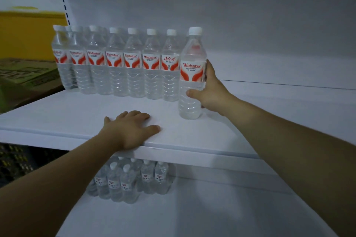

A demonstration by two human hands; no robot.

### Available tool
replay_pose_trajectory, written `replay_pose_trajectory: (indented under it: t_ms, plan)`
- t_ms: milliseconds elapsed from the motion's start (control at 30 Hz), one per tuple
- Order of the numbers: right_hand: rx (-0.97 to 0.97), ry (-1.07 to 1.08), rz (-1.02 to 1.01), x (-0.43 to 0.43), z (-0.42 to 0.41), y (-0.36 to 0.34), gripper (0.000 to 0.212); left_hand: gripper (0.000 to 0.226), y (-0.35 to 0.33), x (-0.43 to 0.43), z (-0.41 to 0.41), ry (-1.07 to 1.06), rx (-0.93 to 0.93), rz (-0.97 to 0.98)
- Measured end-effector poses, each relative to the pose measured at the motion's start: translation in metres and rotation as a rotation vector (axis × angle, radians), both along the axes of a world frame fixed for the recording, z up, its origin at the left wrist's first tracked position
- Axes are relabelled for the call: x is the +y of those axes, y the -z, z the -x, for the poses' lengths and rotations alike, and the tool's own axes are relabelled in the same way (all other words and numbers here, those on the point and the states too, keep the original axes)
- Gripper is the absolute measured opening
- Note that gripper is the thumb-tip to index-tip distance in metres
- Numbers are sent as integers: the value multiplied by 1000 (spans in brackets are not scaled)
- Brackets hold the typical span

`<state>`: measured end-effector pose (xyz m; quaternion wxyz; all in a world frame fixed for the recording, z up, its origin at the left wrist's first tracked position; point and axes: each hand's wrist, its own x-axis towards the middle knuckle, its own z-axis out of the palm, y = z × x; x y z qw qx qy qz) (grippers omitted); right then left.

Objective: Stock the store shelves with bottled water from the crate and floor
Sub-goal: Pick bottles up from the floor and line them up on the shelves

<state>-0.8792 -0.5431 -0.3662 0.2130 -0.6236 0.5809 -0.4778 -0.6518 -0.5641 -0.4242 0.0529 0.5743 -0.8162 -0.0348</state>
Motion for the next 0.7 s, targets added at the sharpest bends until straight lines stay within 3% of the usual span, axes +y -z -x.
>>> replay_pose_trajectory:
  t_ms: [700]
  plan:
    - [71, 59, 16, -99, 27, 16, 94, 68, 4, -1, -1, 16, 49, 33]
